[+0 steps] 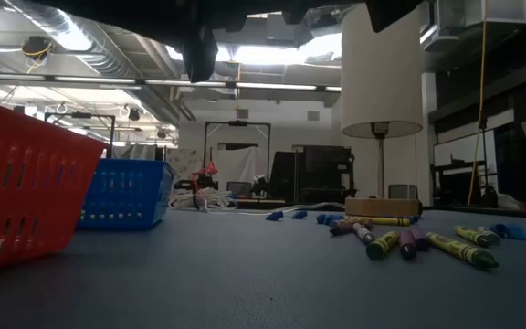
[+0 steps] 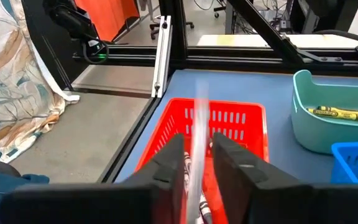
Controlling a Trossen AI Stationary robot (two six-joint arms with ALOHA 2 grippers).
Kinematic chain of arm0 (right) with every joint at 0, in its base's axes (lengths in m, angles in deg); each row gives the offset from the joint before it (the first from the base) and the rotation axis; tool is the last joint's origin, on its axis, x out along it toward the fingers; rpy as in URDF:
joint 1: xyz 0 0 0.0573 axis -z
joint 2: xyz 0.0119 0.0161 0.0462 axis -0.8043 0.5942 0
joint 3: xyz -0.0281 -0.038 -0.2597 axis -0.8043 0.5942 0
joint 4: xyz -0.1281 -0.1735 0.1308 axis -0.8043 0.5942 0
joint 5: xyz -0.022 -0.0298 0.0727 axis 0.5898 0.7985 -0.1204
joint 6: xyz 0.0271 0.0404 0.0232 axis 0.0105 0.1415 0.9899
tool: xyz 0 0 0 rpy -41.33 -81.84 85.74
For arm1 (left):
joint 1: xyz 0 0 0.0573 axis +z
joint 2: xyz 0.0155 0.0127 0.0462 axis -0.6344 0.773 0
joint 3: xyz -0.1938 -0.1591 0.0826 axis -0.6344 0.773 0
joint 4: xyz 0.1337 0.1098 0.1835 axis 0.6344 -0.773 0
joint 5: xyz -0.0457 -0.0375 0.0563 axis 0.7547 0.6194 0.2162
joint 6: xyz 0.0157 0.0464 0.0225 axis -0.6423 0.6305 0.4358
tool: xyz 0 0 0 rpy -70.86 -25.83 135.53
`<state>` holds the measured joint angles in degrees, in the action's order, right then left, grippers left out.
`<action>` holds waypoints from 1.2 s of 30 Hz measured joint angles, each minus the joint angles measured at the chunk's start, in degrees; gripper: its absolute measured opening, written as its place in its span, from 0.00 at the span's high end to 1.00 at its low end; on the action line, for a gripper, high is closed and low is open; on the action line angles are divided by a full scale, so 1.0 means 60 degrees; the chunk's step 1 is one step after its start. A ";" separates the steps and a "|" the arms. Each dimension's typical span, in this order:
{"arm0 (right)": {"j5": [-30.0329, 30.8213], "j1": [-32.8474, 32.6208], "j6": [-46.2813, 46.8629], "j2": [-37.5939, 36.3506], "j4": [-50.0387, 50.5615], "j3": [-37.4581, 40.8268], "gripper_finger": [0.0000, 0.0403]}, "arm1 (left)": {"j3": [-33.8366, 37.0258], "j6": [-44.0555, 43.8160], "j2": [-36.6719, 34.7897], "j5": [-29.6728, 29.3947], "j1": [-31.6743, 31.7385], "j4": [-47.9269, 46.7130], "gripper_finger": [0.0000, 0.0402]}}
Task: Sort crayons
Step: Put the gray crayon into the orange basket, then put the green crayon into the green bin
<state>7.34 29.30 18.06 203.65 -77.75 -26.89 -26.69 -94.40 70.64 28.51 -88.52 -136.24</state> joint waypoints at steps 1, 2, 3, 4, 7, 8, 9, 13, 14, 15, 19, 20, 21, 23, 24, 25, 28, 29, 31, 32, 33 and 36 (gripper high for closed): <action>0.0000 0.0000 0.0000 0.0000 0.0025 0.0000 0.78 | 0.0000 0.0000 0.0000 0.0000 0.0000 0.0018 0.78; 0.0000 0.0002 0.0000 0.0000 0.0040 0.0000 0.76 | 0.0000 0.0004 0.0000 0.0000 0.0000 0.0045 0.78; 0.0000 0.0004 0.0000 0.0000 0.0035 0.0000 0.74 | 0.0000 0.0004 0.0000 -0.0002 0.0000 0.0078 0.78; -0.0002 0.0004 0.0000 0.0000 0.0040 0.0000 0.73 | 0.0000 0.0004 0.0000 -0.0004 0.0000 0.0090 0.78; -0.0307 0.0004 0.0000 -0.0050 0.0201 0.0000 0.70 | 0.0000 0.0004 0.0000 -0.0004 0.0000 0.0088 0.78; -0.0511 0.0000 -0.0003 -0.0135 0.0452 0.0007 0.70 | 0.0000 0.0004 0.0000 -0.0004 0.0000 0.0088 0.78; -0.0771 0.0000 -0.0007 -0.0255 0.0732 0.0011 0.70 | 0.0000 0.0004 0.0000 -0.0006 -0.0002 0.0086 0.78; -0.1580 -0.0022 -0.0090 -0.1033 0.2809 0.0007 0.70 | 0.0000 0.0004 0.0000 -0.0007 0.0000 0.0118 0.78; -0.1669 -0.0030 -0.0188 -0.1254 0.3367 0.0007 0.70 | 0.0000 0.0004 0.0000 -0.0007 0.0000 0.0134 0.78; -0.1687 -0.0105 -0.0233 -0.1452 0.3971 0.0007 0.70 | 0.0000 0.0000 0.0000 -0.0007 -0.0001 0.0152 0.78; -0.1451 -0.0507 -0.0012 -0.2081 0.5810 0.0007 0.70 | 0.0000 0.0004 0.0000 -0.0011 0.0000 0.0320 0.78; -0.1425 -0.0674 0.0108 -0.2189 0.6189 0.0007 0.70 | 0.0000 0.0004 0.0000 -0.0013 0.0000 0.0352 0.78; -0.1430 -0.0847 0.0279 -0.2259 0.6479 0.0007 0.70 | 0.0000 0.0004 0.0000 -0.0021 -0.0003 0.0373 0.78; -0.1435 -0.1210 0.0503 -0.2364 0.7136 0.0007 0.70 | 0.0000 0.0004 0.0000 -0.0040 0.0000 0.0429 0.78; -0.1435 -0.1397 0.0594 -0.2384 0.7505 0.0007 0.70 | 0.0000 0.0006 0.0000 -0.0046 -0.0003 0.0473 0.78; -0.1439 -0.1578 0.0725 -0.2386 0.7864 0.0007 0.70 | 0.0000 0.0004 0.0000 -0.0062 -0.0003 0.0518 0.78; -0.1430 -0.2104 0.1119 -0.2386 0.9082 0.0007 0.70 | 0.0000 0.0004 0.0000 -0.0069 -0.0004 0.0591 0.78; -0.1366 -0.2259 0.1295 -0.2386 0.9440 0.0008 0.70 | 0.0000 0.0004 0.0000 -0.0069 -0.0001 0.0590 0.78; -0.0972 -0.2515 0.1704 -0.2386 1.0041 0.0038 0.70 | 0.0000 0.0004 0.0000 -0.0069 -0.0002 0.0597 0.78; -0.0682 -0.2626 0.1899 -0.2386 1.0359 0.0060 0.70 | 0.0000 0.0004 0.0000 -0.0069 -0.0002 0.0601 0.78; -0.0337 -0.2711 0.2114 -0.2386 1.0635 0.0068 0.70 | 0.0000 0.0004 0.0000 -0.0069 0.0000 0.0619 0.78; 0.0412 -0.2865 0.2573 -0.2374 1.1101 0.0072 0.70 | 0.0000 0.0000 0.0000 -0.0076 0.0000 0.0652 0.78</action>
<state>9.82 12.11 33.50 189.41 -11.14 -26.46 -26.69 -94.40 70.64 28.05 -88.52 -132.32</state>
